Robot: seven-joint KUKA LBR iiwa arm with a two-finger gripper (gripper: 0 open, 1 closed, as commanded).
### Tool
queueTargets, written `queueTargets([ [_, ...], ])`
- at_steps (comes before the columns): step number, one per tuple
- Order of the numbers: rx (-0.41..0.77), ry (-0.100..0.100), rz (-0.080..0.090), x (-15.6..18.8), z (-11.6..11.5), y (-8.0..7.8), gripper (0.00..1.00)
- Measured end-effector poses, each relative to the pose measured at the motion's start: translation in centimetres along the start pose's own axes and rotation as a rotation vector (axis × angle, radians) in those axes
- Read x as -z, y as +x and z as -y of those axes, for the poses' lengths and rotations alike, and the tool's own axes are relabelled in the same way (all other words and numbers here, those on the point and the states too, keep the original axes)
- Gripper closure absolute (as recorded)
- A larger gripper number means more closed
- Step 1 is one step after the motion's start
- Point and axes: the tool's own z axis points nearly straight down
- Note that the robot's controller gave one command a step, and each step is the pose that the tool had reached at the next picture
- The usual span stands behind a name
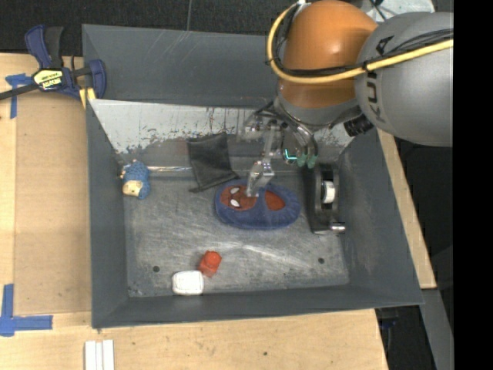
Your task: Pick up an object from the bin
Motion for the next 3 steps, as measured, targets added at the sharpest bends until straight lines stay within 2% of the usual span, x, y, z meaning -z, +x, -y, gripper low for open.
queueTargets([
  [1, -0.114, -0.002, 0.002, -12.3, -1.1, 0.2, 0.0],
  [2, -0.113, -0.002, 0.007, -11.8, -1.1, 0.0, 1.0],
  [3, -0.081, -0.002, 0.015, 0.4, -3.0, 1.4, 1.0],
])
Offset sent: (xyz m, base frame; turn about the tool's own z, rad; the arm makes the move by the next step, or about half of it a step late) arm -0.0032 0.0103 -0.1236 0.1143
